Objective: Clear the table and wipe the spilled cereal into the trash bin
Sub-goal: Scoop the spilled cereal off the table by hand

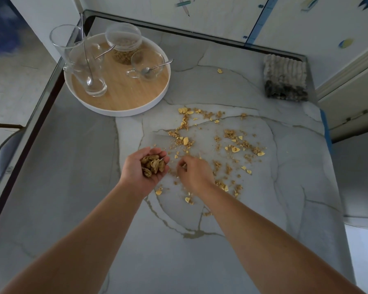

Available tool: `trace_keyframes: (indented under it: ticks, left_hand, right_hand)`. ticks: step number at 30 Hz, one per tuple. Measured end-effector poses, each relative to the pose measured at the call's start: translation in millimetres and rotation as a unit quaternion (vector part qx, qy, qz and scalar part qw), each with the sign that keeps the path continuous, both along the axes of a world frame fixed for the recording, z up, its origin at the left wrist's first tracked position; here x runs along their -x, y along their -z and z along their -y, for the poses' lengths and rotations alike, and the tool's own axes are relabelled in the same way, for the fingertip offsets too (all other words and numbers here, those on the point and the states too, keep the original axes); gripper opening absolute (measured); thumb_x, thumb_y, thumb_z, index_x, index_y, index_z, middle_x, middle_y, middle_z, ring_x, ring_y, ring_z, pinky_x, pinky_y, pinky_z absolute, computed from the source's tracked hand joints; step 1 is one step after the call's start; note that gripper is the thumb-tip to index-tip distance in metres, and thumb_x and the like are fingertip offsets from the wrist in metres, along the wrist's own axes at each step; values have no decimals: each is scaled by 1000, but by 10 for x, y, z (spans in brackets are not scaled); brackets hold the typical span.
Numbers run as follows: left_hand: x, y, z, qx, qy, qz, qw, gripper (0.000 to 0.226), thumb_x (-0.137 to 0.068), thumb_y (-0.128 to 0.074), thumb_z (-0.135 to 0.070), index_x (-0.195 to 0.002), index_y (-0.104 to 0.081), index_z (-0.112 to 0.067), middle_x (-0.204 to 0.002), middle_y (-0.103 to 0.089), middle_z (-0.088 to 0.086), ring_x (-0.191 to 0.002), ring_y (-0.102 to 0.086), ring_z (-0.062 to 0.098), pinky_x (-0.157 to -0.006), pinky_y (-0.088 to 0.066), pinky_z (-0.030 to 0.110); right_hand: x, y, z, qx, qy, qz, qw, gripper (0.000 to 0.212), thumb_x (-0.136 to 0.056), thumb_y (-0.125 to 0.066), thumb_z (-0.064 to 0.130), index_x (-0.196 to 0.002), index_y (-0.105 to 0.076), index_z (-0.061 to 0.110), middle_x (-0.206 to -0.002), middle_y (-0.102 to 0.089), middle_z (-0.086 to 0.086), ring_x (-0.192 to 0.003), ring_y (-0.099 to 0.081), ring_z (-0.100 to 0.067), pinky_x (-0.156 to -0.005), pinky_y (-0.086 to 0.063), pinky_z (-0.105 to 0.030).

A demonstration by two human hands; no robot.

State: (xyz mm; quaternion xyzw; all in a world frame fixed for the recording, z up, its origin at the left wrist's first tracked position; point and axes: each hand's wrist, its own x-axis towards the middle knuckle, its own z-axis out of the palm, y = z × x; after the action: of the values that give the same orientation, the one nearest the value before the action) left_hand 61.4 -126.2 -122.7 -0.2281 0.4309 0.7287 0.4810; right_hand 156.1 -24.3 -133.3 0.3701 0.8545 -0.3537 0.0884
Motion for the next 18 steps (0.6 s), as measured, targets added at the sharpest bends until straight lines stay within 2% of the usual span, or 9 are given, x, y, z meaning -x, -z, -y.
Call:
trace_keyframes:
  ticks: [2, 3, 7, 8, 10, 13, 15, 17, 18]
  left_hand:
    - [-17, -2, -57, 4, 4, 5, 1000, 29, -91, -43, -18, -71, -59, -6, -68, -64, 10, -56, -63, 20, -53, -54, 25]
    - [-22, -4, -78, 6, 5, 9, 1000, 29, -91, -43, -17, -69, -59, -6, -68, -64, 10, -56, -63, 20, -53, -54, 25]
    - [-49, -5, -222, -6, 10, 24, 1000, 44, -91, -42, -18, -53, -63, -8, -67, -63, 10, -55, -62, 20, -51, -52, 24]
    - [-62, -7, -263, -11, 13, 28, 999, 46, -91, -41, -18, -52, -62, -8, -67, -63, 10, -55, -61, 20, -50, -52, 24]
    - [-87, -25, -370, -16, 21, 37, 999, 43, -92, -40, -19, -56, -60, -7, -67, -62, 10, -54, -61, 21, -50, -52, 24]
    - [-78, -50, -491, -18, 27, 49, 998, 37, -91, -41, -18, -60, -58, -7, -68, -61, 11, -55, -61, 21, -50, -52, 25]
    - [-57, -58, -527, -20, 32, 46, 998, 35, -91, -41, -19, -62, -57, -8, -70, -60, 10, -57, -60, 21, -51, -52, 25]
    - [-2, -52, -527, -17, 28, 39, 999, 39, -91, -41, -19, -58, -57, -8, -69, -60, 10, -56, -60, 20, -51, -52, 24]
    - [16, -54, -523, -13, 24, 37, 999, 41, -91, -40, -19, -56, -58, -8, -68, -61, 10, -56, -60, 20, -51, -52, 24]
  right_hand:
    - [-2, -28, -66, 123, 137, -64, 981, 11, -90, -55, 23, -86, -62, 16, -69, -55, 5, -59, -52, -11, -52, -41, -23]
    - [-10, -52, -102, 209, 218, -103, 947, 11, -89, -57, 21, -81, -60, 16, -63, -52, 5, -51, -47, -9, -46, -36, -20]
    - [-126, -208, -316, 499, 453, -265, 690, 17, -93, -49, 17, -76, -52, 16, -46, -42, 6, -38, -34, -7, -36, -25, -18]
    - [-165, -228, -369, 528, 473, -301, 638, 19, -94, -47, 17, -76, -50, 16, -45, -41, 6, -38, -33, -8, -36, -25, -18]
    - [-244, -254, -482, 557, 475, -351, 584, 25, -96, -39, 19, -72, -47, 16, -45, -39, 6, -37, -32, -8, -35, -24, -17]
    - [-311, -267, -597, 583, 437, -374, 573, 34, -95, -30, 28, -69, -49, 16, -46, -41, 4, -36, -34, -9, -34, -26, -17]
    - [-301, -259, -654, 582, 420, -369, 591, 41, -94, -31, 34, -65, -51, 14, -50, -46, 1, -38, -39, -11, -36, -29, -17]
    - [-198, -242, -693, 562, 406, -335, 638, 41, -94, -38, 35, -63, -53, 13, -57, -53, -2, -44, -46, -13, -39, -36, -18]
    - [-146, -244, -708, 537, 393, -303, 682, 40, -94, -43, 34, -63, -54, 13, -60, -55, -3, -46, -48, -14, -41, -39, -20]
